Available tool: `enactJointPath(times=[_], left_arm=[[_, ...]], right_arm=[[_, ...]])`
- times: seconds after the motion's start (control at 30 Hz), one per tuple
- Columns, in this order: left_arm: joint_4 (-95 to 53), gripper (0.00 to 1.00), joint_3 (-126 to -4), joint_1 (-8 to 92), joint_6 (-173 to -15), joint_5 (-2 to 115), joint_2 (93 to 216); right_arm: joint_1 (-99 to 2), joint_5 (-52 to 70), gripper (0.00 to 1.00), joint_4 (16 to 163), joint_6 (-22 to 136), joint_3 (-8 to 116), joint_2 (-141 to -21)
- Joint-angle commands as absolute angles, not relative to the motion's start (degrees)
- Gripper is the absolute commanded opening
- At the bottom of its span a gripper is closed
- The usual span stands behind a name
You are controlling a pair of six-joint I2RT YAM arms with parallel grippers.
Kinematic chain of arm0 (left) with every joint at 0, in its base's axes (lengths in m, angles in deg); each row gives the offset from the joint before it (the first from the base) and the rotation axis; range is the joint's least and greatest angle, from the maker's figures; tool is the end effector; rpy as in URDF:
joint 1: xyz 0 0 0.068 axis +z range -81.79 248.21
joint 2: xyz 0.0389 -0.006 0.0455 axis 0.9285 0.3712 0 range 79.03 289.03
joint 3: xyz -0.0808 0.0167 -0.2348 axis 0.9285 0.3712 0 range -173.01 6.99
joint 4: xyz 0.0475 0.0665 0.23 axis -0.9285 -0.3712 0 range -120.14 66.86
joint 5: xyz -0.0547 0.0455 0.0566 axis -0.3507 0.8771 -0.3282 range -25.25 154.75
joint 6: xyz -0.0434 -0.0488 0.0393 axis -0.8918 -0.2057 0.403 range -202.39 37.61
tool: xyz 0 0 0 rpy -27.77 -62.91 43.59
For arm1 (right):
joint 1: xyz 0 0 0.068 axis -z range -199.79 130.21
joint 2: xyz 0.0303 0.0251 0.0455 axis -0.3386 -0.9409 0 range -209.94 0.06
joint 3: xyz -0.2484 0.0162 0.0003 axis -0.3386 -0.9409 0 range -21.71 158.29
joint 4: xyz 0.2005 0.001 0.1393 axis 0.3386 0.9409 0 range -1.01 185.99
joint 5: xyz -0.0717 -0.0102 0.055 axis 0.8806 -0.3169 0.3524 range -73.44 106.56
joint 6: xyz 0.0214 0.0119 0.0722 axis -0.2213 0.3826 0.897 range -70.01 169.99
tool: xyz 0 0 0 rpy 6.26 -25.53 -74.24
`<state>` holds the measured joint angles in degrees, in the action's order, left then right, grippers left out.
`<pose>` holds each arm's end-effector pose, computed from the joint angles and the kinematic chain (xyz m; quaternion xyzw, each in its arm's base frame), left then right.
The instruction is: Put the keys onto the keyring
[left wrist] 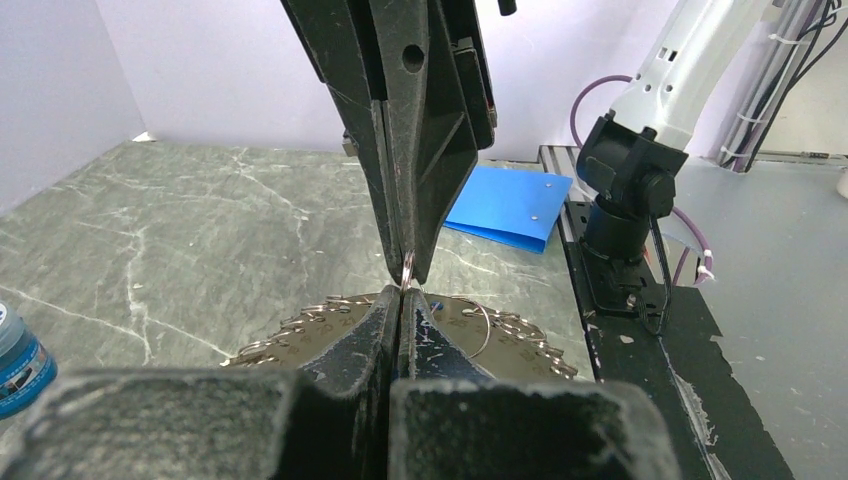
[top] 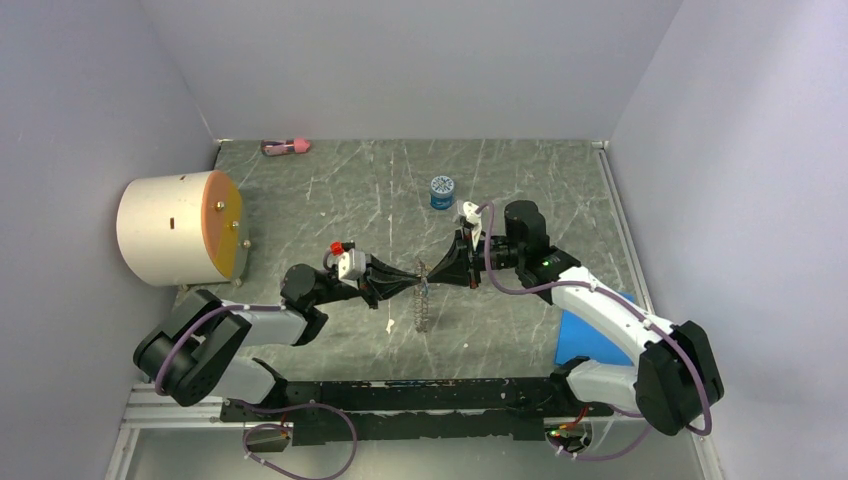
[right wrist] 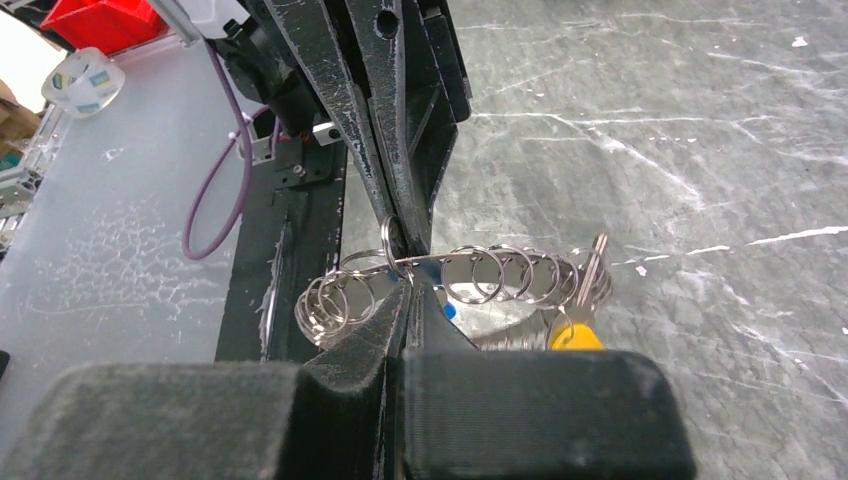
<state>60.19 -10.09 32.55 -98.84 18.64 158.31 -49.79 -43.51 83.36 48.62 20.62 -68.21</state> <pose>0.1718 -0.1806 0.2190 0.4052 0.4591 -0.5323 0.5845 0.1980 0.1789 0.2538 -0.4674 0.6067 0.5204 0.3777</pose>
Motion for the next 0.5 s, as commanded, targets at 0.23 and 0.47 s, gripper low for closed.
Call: enactJointPath(times=[0.23,0.47], left_arm=[[65.7,0.03,-12.9,32.6,-100.2,18.4,156.5],[65.8,0.02,-12.9,32.6,-100.1,18.2,155.7]], right_arm=[[-49.8,-44.7,0.00,79.3,49.9,21.3,-70.9],[-49.8,-42.7,0.05,78.9,49.9,20.7,-70.7]])
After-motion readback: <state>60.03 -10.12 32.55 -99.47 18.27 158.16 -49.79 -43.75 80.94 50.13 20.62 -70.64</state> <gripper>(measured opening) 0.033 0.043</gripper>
